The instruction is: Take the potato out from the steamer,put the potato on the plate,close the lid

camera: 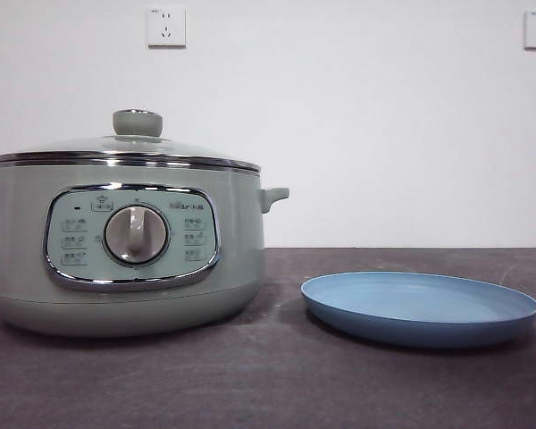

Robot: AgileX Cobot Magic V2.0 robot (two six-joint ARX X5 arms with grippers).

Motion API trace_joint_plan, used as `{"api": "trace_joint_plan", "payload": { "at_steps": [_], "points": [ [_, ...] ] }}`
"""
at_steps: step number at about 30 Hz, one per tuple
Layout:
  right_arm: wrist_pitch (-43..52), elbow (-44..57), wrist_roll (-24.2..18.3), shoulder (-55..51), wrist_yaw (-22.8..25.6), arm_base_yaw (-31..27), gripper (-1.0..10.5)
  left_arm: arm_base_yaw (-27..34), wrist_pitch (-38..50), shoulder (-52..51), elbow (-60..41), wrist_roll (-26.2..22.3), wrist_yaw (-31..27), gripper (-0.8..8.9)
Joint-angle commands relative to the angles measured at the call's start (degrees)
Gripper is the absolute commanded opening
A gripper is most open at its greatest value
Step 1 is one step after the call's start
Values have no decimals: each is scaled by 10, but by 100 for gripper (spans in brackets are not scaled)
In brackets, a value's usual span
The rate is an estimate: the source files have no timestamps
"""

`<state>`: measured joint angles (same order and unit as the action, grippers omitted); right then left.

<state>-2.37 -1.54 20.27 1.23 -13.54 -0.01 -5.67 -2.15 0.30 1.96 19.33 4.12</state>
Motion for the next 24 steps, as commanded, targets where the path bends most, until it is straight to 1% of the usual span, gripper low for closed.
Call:
{"api": "trace_joint_plan", "payload": {
  "at_steps": [1,3,5,7,10,12,14,17,21,24],
  "points": [
    [9,-38,94,2,-7,1,-11,2,0,-1,44,41,47,-6],
    [7,-79,94,12,-18,1,-12,2,-20,4,86,45,71,-6],
    [0,-130,89,32,-22,1,-11,2,-50,16,137,44,82,-6],
    [-9,-181,74,58,-31,1,-11,2,-70,34,181,42,84,-6],
    [-40,-279,34,111,-31,1,-11,2,-90,73,252,12,92,-6],
    [-63,-351,-3,153,-38,1,-11,2,-104,107,303,-14,100,-6],
    [-89,-424,-39,201,-68,1,-11,2,-127,143,354,-47,100,-6],
    [-138,-531,-80,272,-90,2,-11,2,-168,199,424,-87,99,-6],
    [-196,-659,-111,366,-90,9,-11,2,-240,278,514,-126,99,-6],
    [-260,-749,-147,438,-92,19,-11,2,-307,341,583,-167,99,-6]
  ]
}}
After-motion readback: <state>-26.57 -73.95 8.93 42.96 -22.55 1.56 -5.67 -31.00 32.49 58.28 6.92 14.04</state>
